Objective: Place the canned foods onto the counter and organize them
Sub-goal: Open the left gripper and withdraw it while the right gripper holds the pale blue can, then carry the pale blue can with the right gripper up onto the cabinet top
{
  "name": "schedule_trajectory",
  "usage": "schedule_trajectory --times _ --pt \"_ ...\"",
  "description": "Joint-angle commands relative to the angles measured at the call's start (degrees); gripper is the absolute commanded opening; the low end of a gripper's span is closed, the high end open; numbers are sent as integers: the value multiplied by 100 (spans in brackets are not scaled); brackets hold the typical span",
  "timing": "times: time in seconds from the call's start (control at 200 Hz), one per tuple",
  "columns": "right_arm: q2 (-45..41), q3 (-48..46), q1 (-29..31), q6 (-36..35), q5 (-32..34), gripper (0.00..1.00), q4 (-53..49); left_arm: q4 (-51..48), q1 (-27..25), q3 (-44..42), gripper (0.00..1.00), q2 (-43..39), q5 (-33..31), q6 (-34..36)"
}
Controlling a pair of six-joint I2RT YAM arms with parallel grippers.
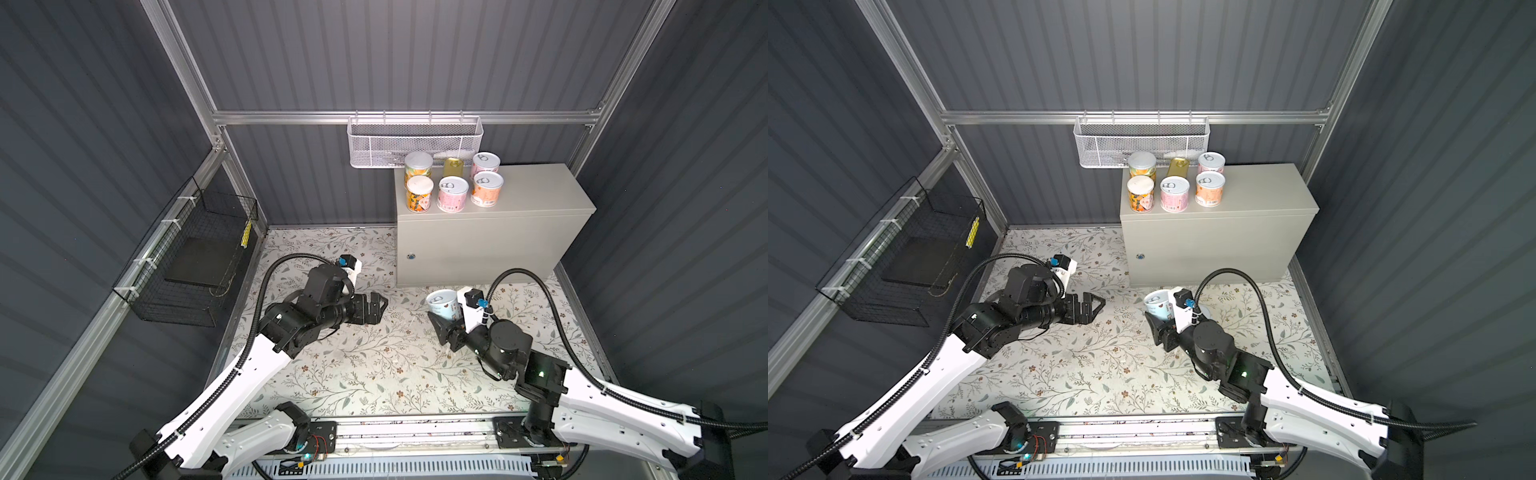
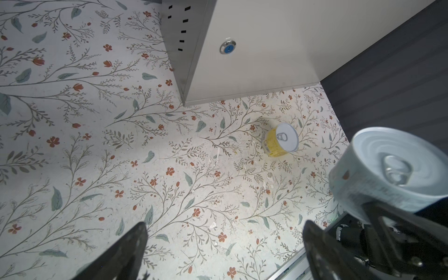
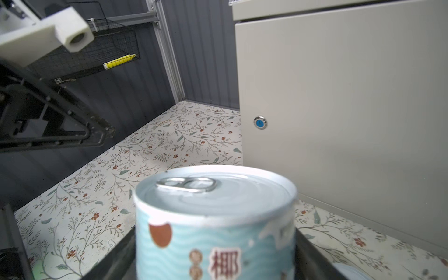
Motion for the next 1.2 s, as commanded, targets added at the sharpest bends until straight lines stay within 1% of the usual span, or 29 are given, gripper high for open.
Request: schedule_trajectory --times 0.0,0.07,0.175,0.315,0.44,0.52,0.64,0.845,0.996,1.191 --pt "-509 365 -16 -203 709 63 -224 217 8 -108 100 -80 -282 52" --pt "-818 518 -50 -246 847 63 -495 263 10 -132 100 -61 -363 171" --pt "-1167 878 -164 -322 887 63 -1075 470 11 -299 100 -53 -452 315" --pt "-1339 1420 -335 -551 1083 63 -1775 896 10 -736 100 -65 -586 381" --pt "-1385 1786 -606 -802 1074 62 -1890 1269 9 -1082 100 2 -721 424" --pt "-1313 2021 -946 -892 1059 62 -1904 1503 8 -1233 100 56 -761 425" --pt "-1079 2433 -1638 -880 517 62 -2097 1858 8 -1387 100 163 -791 459" --pt "-407 3077 -2521 -1145 -345 62 -2061 2084 13 -1292 100 539 -802 622" --pt "134 3541 -3235 -1055 -1100 62 -1882 2077 8 -1206 100 720 -737 730" --pt "803 4009 -4185 -701 -2101 62 -1689 1996 9 -1275 100 689 -930 840"
